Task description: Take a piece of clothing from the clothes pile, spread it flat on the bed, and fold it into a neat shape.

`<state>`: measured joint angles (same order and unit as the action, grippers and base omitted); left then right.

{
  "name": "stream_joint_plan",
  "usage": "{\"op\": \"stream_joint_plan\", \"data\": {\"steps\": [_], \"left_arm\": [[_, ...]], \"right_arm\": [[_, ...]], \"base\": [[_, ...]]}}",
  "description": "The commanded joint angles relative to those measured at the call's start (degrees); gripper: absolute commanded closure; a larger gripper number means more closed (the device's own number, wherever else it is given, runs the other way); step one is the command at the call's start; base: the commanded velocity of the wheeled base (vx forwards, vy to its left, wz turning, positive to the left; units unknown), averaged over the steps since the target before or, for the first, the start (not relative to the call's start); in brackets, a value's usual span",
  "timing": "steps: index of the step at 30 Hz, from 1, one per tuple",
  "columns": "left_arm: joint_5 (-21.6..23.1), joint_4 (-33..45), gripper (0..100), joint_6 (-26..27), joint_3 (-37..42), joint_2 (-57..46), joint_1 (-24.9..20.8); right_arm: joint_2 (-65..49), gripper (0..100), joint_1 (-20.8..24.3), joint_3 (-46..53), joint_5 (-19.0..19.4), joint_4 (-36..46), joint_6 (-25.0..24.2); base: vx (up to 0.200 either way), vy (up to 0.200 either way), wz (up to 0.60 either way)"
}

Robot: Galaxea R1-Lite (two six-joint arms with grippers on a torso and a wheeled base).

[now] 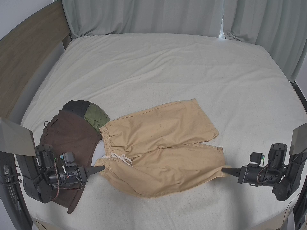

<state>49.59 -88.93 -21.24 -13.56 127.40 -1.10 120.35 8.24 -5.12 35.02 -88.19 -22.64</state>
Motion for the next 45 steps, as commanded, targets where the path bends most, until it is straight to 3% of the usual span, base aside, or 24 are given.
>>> {"op": "stream_joint_plan", "data": {"steps": [1,5,20,25,45], "left_arm": [[-0.11,-0.10,100,-0.56,-1.03,-1.02,0.31],[-0.11,-0.10,100,-0.91,-1.91,-1.72,0.83],[-0.72,-0.10,100,-6.80,-2.35,-4.53,-0.22],[-4.42,-0.10,100,-10.05,-4.55,-4.27,-0.75],[-4.68,-0.10,100,-10.76,-5.25,-4.18,-0.05]], "right_arm": [[-2.48,100,0.11,-2.17,-1.10,-0.06,-1.27],[-2.48,100,0.11,-4.37,-3.21,0.03,-3.03],[-2.57,100,-0.68,-13.34,-3.38,0.03,-10.32],[-2.48,100,-0.68,-15.45,-3.38,0.03,-10.58],[-2.40,100,-0.59,-25.29,-2.94,0.03,-11.38]], "base": [[0.000,0.000,0.00],[0.000,0.000,0.00],[0.000,0.000,0.00],[0.000,0.000,0.00],[0.000,0.000,0.00]]}}
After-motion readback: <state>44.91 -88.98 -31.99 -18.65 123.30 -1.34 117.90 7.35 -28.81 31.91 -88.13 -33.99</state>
